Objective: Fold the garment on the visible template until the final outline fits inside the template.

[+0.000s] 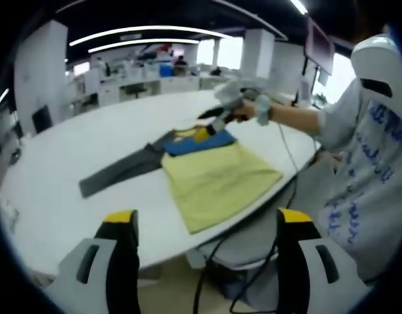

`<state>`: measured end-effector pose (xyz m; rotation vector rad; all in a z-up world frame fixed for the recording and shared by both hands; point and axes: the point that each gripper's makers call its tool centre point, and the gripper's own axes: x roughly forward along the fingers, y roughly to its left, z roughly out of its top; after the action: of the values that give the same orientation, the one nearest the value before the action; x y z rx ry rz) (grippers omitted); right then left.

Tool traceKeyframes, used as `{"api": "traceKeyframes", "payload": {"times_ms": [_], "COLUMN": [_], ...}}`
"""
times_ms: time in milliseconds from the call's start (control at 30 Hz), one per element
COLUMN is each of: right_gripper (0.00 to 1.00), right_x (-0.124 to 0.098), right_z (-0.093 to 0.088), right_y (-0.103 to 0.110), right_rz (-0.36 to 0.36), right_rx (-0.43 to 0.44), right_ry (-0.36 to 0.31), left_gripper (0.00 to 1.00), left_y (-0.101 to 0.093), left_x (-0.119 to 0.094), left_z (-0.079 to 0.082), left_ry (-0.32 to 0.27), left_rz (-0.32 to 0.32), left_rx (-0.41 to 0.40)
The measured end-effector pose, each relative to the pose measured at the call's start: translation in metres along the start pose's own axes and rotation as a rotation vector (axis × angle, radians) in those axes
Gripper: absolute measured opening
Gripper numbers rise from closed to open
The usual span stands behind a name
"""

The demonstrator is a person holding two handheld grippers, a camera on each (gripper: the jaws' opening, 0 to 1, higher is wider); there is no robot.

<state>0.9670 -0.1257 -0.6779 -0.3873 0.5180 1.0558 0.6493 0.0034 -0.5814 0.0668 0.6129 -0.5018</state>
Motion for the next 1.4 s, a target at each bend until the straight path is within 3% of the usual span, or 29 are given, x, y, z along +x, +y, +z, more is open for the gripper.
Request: {"api": "traceKeyframes", "payload": {"times_ms": [433, 667, 867, 1400], "right_gripper": [1.00, 1.00, 1.00, 1.00], "right_x": [-0.026, -0.044, -0.055, -0.091], "right_z": [-0.001, -0.005, -0.004, -0.005], "right_y": [0.004, 0.019, 0.018, 0.038], "right_rz": [-0.013, -0.005, -0.017, -0.051], "right_rx": [-0.011, -0.028, -0.028, -0.010], "right_ry": [-0.020, -0.013, -0.032, -0.073], "left_gripper": [0.83, 0.83, 0.83, 0.83], "left_y": [-0.004, -0.006, -0.007, -0.016], "left_x": [0.003, 0.002, 0.001, -0.002], "left_z": [0.000, 0.000, 0.003, 0.001], "left_ry": [-0.003, -0.010, -0.022, -0.026], "left_rz": [-0.010, -0.015, -0.020, -0.032], "left_rx": [0.015, 0.025, 0.036, 0.045]}}
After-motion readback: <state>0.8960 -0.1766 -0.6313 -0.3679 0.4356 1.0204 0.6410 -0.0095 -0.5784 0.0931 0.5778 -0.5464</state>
